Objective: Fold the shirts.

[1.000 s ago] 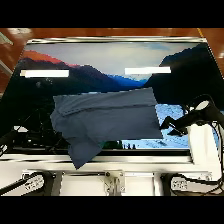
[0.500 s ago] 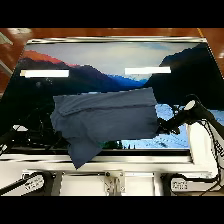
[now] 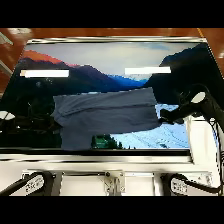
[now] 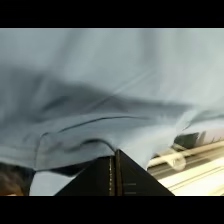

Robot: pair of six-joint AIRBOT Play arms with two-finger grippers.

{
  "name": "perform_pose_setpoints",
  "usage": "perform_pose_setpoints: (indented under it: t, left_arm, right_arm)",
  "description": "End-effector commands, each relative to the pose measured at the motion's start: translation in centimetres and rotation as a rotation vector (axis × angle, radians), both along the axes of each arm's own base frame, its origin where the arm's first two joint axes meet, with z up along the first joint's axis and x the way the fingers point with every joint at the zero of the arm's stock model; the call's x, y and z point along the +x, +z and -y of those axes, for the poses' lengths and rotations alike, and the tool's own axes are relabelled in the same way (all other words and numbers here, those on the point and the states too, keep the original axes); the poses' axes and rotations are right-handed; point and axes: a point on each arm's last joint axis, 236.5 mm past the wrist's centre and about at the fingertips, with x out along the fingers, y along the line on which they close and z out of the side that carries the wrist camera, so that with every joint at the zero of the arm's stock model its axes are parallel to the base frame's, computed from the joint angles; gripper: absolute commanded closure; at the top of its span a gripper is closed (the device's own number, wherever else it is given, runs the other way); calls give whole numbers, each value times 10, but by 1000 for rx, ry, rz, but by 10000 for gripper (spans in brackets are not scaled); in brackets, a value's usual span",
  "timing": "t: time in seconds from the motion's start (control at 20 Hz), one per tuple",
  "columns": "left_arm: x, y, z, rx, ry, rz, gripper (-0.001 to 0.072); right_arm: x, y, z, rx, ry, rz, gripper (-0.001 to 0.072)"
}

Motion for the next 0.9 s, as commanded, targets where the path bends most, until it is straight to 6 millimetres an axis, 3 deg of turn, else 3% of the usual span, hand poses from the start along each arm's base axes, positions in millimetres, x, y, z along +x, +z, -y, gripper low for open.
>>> perform_pose_setpoints:
  t: [0.0, 0.3, 0.5, 0.7, 0.85]
  left_arm:
    - [28, 33, -8, 20, 16, 81, 668]
    - [62, 46, -19, 27, 14, 120, 669]
    - [99, 50, -23, -22, 21, 126, 669]
    - [141, 50, -37, -18, 34, 143, 669]
    - [167, 38, -45, -30, 62, 117, 669]
  right_arm:
    - [47, 20, -10, -16, -13, 179, 647]
    - [126, 29, -26, -175, 84, 368, 647]
    - [173, 27, -28, -199, 79, 403, 647]
    - [200, 14, -29, -194, 63, 402, 647]
    - [203, 1, -29, -193, 63, 386, 647]
